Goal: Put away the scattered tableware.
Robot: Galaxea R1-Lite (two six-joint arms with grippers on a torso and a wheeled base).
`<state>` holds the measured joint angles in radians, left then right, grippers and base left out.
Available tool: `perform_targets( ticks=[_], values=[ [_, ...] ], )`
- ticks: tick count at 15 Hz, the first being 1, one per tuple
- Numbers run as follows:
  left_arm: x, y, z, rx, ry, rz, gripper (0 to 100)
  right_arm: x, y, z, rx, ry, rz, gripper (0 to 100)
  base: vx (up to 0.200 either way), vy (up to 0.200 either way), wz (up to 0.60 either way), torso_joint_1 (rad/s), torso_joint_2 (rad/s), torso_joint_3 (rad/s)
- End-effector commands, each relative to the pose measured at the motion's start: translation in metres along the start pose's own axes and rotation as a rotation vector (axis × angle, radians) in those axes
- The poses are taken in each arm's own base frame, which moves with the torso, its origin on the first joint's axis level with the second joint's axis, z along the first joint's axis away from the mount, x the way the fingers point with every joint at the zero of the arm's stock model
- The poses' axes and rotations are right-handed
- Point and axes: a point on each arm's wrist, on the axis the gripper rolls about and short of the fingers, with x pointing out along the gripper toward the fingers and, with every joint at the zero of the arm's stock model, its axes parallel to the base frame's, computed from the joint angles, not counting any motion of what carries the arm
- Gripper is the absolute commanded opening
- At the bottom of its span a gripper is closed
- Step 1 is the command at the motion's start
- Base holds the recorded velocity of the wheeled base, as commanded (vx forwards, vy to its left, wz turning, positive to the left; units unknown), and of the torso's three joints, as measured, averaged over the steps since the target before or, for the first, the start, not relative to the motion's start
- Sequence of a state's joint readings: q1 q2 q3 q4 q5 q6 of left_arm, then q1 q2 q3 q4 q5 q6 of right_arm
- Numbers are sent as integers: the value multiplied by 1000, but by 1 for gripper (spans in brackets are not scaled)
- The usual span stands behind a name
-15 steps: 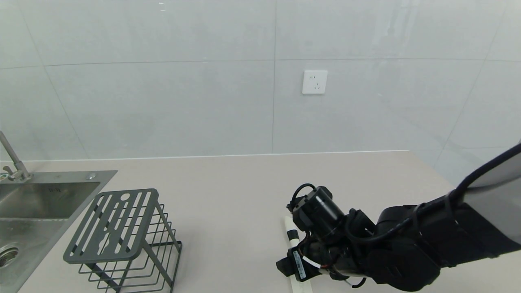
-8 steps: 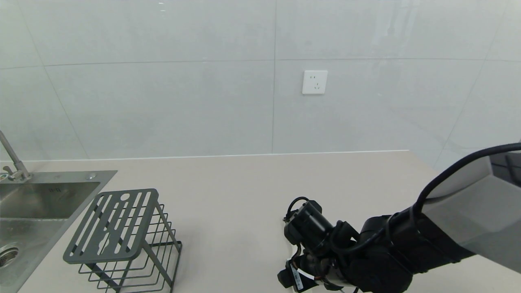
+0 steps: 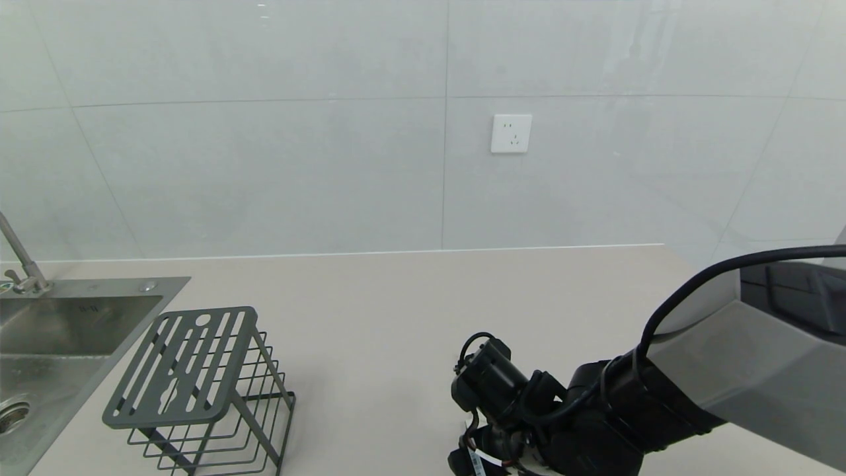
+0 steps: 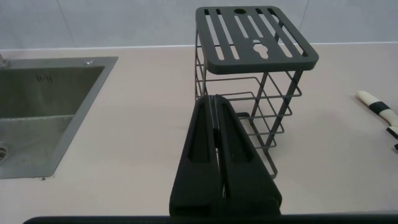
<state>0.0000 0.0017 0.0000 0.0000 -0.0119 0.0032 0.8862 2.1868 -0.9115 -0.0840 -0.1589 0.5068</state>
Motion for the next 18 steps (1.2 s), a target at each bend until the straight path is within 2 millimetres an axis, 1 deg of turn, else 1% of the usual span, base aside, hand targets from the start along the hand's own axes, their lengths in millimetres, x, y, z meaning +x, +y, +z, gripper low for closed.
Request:
perform_targets(
  ticks=[1, 4, 6, 11, 15, 18],
  values=[
    [0, 0, 0, 0, 1, 0, 0, 0, 0, 0, -1, -3, -1, 100, 0, 0, 0, 0, 0, 0],
    [0, 0, 0, 0, 1, 0, 0, -1, 2, 5, 2, -17, 5, 100, 0, 0, 0, 0, 0, 0],
    [0, 0, 0, 0, 1, 0, 0, 2, 2, 5, 0, -32, -28, 100, 0, 0, 0, 0, 0, 0],
    [0, 0, 0, 0, 1, 0, 0, 8, 3, 5, -1, -22, -34, 100, 0, 0, 0, 0, 0, 0],
    [0, 0, 0, 0, 1, 0, 0, 11, 7, 10, 3, -34, -27, 100, 0, 0, 0, 0, 0, 0],
    [0, 0, 0, 0, 1, 0, 0, 15, 6, 9, 1, -34, -51, 100, 0, 0, 0, 0, 0, 0]
  ],
)
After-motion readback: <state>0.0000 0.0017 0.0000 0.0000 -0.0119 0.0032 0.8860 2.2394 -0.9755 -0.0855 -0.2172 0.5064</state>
